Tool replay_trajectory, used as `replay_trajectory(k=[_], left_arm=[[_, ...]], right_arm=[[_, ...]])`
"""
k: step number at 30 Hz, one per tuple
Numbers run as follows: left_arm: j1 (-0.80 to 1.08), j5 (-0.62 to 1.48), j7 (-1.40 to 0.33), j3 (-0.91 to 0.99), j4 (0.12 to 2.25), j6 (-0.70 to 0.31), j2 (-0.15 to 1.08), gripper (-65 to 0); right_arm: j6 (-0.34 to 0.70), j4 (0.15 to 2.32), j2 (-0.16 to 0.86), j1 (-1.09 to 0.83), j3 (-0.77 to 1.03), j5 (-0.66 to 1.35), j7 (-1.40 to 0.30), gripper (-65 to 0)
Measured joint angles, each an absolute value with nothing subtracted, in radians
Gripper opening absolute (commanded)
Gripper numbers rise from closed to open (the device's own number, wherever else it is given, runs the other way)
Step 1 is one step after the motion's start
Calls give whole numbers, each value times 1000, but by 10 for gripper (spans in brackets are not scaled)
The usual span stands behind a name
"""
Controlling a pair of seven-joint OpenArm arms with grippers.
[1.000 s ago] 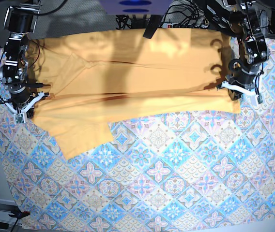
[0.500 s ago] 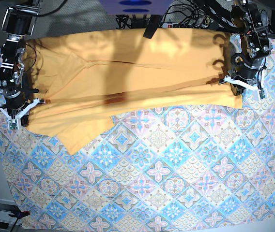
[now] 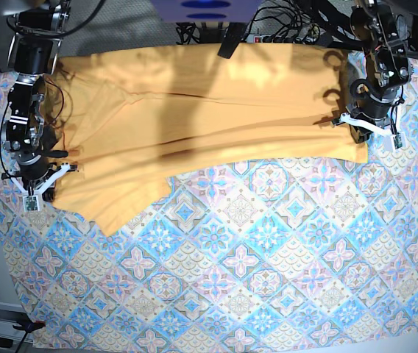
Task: Fold the T-shirt properly
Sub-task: 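Lift the hem half with both grippers and fold it toward the collar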
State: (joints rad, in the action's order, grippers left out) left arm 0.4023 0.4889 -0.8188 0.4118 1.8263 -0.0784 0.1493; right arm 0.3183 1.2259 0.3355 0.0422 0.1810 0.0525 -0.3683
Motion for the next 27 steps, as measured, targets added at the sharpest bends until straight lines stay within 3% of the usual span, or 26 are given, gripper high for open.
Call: replay_trajectory(k=[17,27], left_arm=[[430,652,-886,547,1851,-80,165,-650],[427,659,-888,545,1851,-83,166,-650]], right_arm=[[322,1344,338,-128,186,56,-373,-650],[337,1229,336,15,233,59,-279,-650]])
